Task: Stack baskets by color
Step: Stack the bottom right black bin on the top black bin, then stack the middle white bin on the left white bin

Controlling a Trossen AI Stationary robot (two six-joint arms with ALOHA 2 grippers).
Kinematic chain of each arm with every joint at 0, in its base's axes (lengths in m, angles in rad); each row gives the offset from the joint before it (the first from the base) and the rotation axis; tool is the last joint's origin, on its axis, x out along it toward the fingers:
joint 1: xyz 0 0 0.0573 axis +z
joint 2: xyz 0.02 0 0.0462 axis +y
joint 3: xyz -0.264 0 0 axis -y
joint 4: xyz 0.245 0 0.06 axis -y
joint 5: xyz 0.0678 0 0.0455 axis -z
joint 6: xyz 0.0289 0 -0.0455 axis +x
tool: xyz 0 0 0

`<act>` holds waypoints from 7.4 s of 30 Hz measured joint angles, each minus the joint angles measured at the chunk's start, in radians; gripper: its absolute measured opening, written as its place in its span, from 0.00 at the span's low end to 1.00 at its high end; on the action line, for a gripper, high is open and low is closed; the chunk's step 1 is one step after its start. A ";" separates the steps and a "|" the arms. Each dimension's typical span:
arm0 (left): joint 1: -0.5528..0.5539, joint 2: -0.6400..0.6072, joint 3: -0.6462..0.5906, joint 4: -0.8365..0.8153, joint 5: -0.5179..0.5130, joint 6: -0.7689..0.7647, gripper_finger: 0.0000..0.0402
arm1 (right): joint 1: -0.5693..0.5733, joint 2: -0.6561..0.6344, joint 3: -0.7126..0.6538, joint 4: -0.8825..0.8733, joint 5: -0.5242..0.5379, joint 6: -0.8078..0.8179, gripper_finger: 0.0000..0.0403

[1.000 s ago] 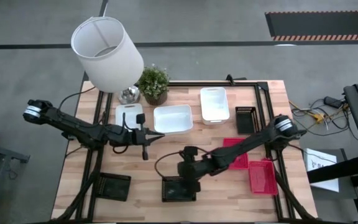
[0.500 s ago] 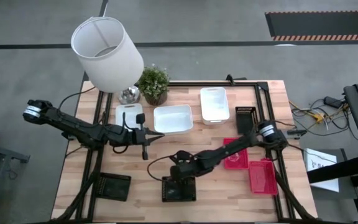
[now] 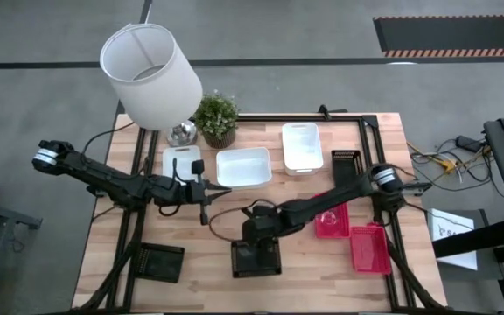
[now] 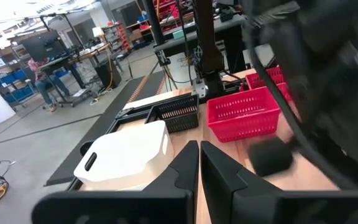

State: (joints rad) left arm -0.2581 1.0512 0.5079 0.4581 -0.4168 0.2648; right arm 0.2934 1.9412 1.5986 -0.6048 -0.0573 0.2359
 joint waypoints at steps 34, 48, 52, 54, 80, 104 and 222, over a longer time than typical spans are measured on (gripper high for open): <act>0.001 0.000 -0.004 0.067 0.000 0.003 0.00 | -0.495 -1.005 -0.546 -0.714 0.705 0.624 0.02; 0.001 0.000 -0.006 0.065 0.000 0.003 0.00 | -0.695 -1.050 -0.844 -0.580 0.594 0.694 0.02; 0.001 0.000 -0.006 0.065 0.000 0.004 0.00 | -0.693 -1.050 -0.859 -0.578 0.569 0.708 0.02; 0.001 0.000 -0.006 0.065 0.000 0.005 0.00 | -0.693 -1.050 -0.859 -0.578 0.566 0.708 0.02; 0.001 0.000 -0.004 0.066 -0.004 0.013 0.00 | -0.696 -1.004 -0.786 -0.568 0.600 0.645 0.22; 0.001 0.000 -0.007 0.081 -0.004 0.007 0.00 | -0.706 -0.608 -0.826 -0.271 0.765 0.522 0.02; 0.193 0.506 0.390 -0.581 0.178 -0.533 0.01 | -0.353 -1.149 -0.965 0.579 0.016 -0.705 0.02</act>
State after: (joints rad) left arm -0.0649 1.5571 0.8976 -0.1230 -0.2390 -0.2683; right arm -0.0593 0.7921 0.6338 -0.0254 -0.0414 -0.4690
